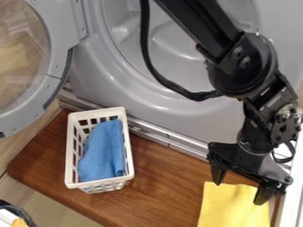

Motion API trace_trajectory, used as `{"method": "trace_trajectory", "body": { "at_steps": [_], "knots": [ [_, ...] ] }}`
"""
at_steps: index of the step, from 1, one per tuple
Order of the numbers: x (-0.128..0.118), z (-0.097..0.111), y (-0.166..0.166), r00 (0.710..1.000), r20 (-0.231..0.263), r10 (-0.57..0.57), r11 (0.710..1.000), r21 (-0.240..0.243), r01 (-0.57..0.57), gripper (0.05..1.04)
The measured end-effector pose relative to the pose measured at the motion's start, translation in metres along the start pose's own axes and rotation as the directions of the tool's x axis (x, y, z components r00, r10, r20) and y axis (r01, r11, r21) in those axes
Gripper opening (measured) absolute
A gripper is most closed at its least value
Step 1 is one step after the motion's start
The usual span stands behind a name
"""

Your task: Move a yellow cloth next to the bucket

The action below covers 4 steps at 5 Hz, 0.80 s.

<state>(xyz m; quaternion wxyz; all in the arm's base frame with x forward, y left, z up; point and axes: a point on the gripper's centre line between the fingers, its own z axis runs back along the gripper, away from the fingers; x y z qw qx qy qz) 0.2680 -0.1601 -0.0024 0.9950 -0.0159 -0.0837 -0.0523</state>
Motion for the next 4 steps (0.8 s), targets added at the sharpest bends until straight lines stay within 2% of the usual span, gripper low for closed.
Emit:
{"method": "trace_trajectory", "body": {
  "at_steps": [1,2,3,4],
  "knots": [
    [-0.004,-0.007,0.001,1.0,-0.025,0.003,1.0,0.009,-0.002,1.0],
    [-0.015,-0.034,0.006,0.996,-0.092,0.015,1.0,0.02,-0.013,1.0],
    [-0.009,-0.041,0.003,0.999,-0.042,0.006,1.0,-0.018,-0.007,1.0],
    [-0.013,-0.066,0.003,0.995,-0.096,0.004,1.0,-0.028,-0.007,1.0]
  ]
}}
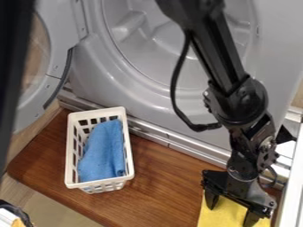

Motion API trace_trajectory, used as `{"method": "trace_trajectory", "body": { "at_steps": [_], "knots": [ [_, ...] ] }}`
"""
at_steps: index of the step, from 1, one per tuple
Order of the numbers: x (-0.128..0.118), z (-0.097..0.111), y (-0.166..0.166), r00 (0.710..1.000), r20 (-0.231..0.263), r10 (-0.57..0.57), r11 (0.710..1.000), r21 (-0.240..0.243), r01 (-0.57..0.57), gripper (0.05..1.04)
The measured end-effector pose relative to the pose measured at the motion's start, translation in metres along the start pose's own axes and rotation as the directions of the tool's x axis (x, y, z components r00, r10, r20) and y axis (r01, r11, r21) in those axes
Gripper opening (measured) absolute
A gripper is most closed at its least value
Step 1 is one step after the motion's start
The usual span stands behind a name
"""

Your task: Move a yellow cloth next to the bucket

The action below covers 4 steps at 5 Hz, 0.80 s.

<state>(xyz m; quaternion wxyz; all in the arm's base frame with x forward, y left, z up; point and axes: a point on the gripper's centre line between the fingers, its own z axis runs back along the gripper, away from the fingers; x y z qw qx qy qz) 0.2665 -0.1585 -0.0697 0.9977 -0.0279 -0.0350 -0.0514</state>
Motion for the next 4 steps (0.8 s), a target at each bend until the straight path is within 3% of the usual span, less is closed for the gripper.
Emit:
{"method": "trace_trajectory", "body": {
  "at_steps": [3,4],
  "knots": [
    [0.007,-0.011,-0.003,1.0,0.005,0.009,0.999,0.032,-0.009,1.001],
    [0.005,-0.01,0.014,0.998,-0.001,0.057,0.997,0.051,-0.057,0.999]
  ]
}}
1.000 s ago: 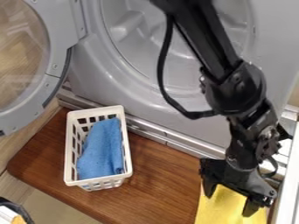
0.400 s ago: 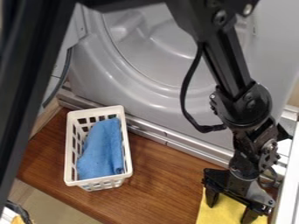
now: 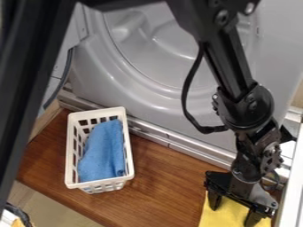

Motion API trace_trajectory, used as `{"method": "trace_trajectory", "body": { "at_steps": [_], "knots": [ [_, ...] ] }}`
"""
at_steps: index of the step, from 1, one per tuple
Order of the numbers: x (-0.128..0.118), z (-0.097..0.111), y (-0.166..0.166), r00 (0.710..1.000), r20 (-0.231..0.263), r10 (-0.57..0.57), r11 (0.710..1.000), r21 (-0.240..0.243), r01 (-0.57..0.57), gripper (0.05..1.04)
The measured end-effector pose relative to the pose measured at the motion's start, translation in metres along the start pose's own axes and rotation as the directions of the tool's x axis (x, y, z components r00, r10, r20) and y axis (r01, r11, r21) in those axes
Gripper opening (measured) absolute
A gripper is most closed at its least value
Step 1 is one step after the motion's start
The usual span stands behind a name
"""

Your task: Move a yellow cloth next to the bucket

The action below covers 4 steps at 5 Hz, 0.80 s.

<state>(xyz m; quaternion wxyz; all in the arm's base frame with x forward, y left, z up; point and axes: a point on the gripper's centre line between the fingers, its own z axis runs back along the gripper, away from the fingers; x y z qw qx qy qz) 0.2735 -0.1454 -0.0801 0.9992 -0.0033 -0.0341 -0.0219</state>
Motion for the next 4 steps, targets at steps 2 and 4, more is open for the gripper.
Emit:
{"method": "trace_trajectory", "body": {
  "at_steps": [2,4],
  "knots": [
    [-0.001,0.0,0.061,0.987,-0.008,0.16,0.987,0.036,-0.159,0.999],
    [-0.001,0.0,0.1,0.971,-0.009,0.238,0.969,0.068,-0.237,0.999]
  ]
}}
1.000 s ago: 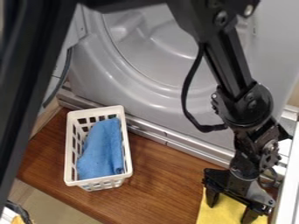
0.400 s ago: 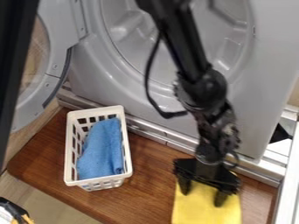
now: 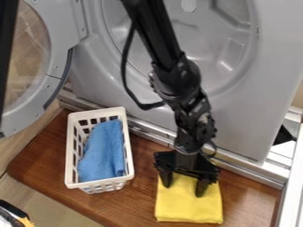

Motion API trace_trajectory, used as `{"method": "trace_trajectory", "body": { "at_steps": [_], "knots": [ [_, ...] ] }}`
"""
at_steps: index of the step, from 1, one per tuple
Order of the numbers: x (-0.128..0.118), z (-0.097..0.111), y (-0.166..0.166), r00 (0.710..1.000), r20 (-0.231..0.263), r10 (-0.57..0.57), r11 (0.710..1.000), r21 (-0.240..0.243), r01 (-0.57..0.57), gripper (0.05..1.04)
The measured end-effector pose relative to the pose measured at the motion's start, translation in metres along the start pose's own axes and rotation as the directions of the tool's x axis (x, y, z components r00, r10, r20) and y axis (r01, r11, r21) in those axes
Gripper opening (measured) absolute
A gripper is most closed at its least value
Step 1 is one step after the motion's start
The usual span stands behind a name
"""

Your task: Move a yellow cloth next to the bucket

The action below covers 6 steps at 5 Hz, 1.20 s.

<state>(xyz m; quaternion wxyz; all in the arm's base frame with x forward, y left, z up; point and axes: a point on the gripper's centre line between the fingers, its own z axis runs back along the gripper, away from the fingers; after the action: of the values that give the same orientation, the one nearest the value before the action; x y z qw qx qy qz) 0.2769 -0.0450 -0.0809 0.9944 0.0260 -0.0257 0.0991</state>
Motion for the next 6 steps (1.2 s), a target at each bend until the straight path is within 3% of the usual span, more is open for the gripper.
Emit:
{"method": "trace_trajectory", "body": {
  "at_steps": [1,4,5,6],
  "knots": [
    [0.002,0.0,0.021,0.999,-0.003,0.053,0.998,0.018,-0.053,0.999],
    [-0.004,0.002,0.026,0.996,-0.019,0.087,0.996,0.023,-0.086,1.0],
    [-0.006,0.01,0.021,0.997,-0.01,0.078,0.997,0.0,-0.078,0.999],
    [-0.001,0.026,0.01,0.998,0.033,0.059,0.998,-0.032,-0.058,0.999]
  ]
}}
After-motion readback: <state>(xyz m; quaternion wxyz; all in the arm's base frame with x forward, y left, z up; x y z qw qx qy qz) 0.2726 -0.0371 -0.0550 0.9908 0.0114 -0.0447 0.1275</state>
